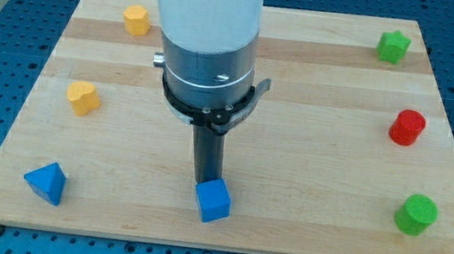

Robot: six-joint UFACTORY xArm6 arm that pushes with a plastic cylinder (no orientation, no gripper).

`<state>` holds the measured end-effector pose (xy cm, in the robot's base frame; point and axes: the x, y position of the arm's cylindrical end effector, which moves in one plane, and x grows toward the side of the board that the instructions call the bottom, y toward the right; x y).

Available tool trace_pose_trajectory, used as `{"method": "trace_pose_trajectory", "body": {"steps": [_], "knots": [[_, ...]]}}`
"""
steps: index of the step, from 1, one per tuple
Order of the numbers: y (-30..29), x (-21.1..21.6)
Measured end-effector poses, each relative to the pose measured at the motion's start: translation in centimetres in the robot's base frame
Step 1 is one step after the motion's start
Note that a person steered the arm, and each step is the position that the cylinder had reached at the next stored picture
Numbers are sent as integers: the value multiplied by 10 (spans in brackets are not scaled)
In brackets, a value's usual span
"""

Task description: Locate the arm to the top of the blue triangle

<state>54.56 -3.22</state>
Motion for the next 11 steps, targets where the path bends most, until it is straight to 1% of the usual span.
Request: {"method": "trace_pose_trajectory", "body": {"steps": [3,4,5,6,7,8,9,10,11], "knots": [[-2,-31],[-36,-51],[-82,-65],[-103,-69],[-103,-69],[-115,-29],[-122,-12],[-125,-14],[-157,-31]]}}
